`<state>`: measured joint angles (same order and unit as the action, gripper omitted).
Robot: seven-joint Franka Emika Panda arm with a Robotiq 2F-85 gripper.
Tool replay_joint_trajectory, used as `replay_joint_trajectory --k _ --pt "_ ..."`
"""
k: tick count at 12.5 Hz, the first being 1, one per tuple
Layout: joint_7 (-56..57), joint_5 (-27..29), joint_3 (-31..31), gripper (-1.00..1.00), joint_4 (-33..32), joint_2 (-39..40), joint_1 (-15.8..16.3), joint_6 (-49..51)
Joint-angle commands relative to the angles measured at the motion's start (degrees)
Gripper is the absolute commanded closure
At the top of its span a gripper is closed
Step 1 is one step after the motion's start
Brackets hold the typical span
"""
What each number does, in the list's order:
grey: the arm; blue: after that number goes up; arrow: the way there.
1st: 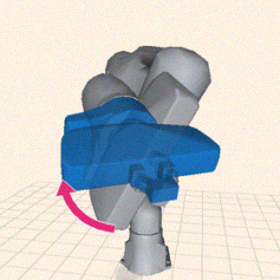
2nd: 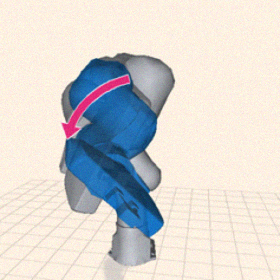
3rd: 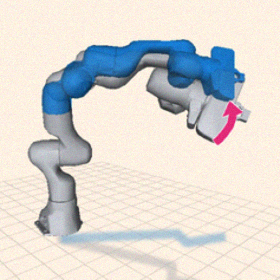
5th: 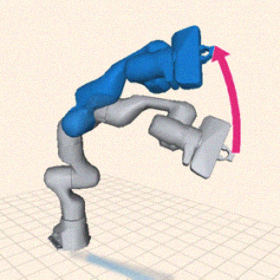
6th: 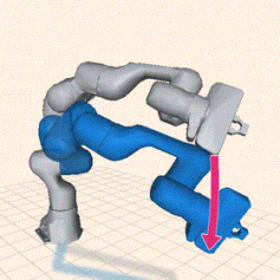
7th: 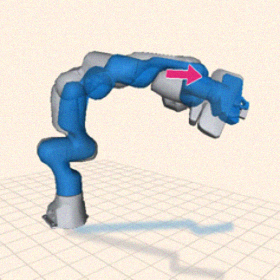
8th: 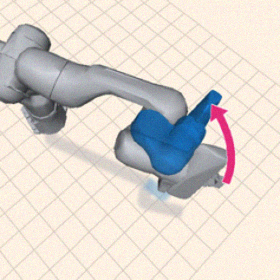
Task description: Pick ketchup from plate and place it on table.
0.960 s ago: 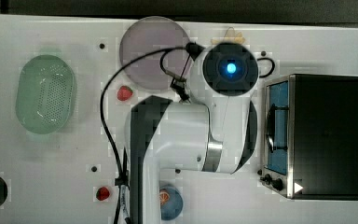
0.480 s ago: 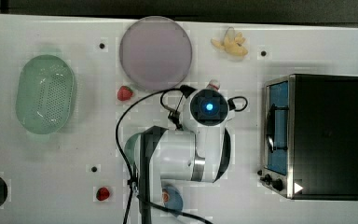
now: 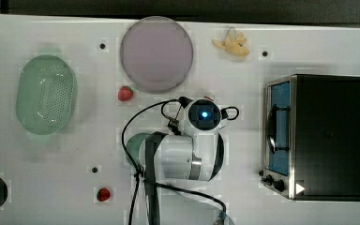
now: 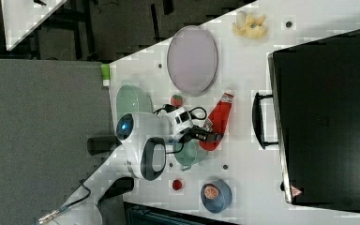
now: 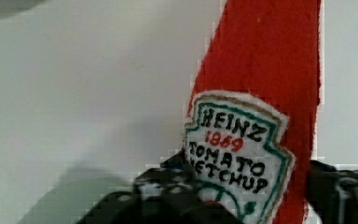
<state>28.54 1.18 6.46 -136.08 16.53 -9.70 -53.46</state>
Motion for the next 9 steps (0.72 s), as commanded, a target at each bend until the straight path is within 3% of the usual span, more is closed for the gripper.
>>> replay_joint_trajectory --k 1,2,6,9 --pt "-2.88 0.86 -0.64 -0.74 1.36 -1.32 -0.19 -1.88" --pt "-2.82 0.86 -0.57 -1.00 1.44 -1.63 -0.18 -1.80" --pt "-2.89 0.86 0.02 -1.00 4.18 -6.62 -0.13 -0.92" --pt "-6.74 0.86 0.12 -1.00 10.03 -11.15 0.08 6.01"
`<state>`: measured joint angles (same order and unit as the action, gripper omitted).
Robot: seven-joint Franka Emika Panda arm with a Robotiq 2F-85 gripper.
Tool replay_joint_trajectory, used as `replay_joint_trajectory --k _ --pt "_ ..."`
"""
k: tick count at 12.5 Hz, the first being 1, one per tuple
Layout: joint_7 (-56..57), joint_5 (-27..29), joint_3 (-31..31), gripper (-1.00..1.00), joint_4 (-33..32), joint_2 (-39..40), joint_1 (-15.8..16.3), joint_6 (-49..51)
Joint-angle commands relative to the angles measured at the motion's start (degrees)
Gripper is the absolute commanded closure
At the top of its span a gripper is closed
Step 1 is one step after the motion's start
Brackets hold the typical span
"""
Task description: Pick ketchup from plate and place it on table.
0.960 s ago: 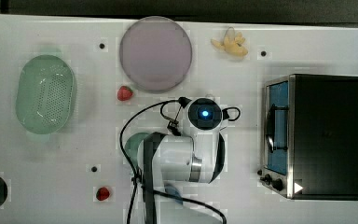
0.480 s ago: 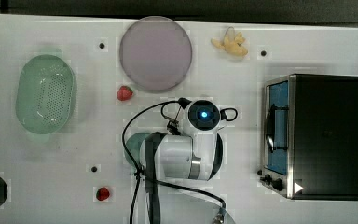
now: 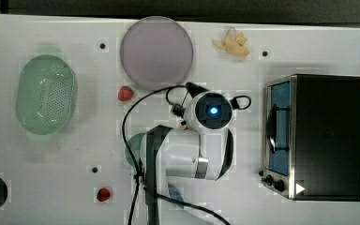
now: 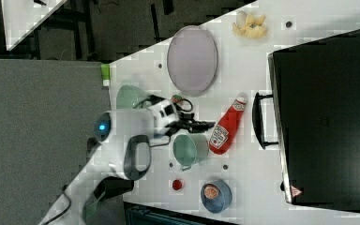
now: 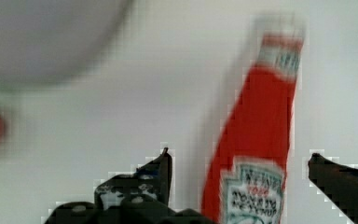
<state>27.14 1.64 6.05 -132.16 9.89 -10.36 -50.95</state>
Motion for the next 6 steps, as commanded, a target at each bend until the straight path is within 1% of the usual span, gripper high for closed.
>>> replay_joint_trajectory --k 1,4,6 --pt "-7.97 0.40 0.69 -1.00 8.52 -5.51 0.76 7.48" --pt "-18.48 0.39 1.40 -1.00 16.55 -7.37 0.81 18.69" --pt "-23.50 0.39 1.65 -1.00 21.22 -8.01 0.81 26.52"
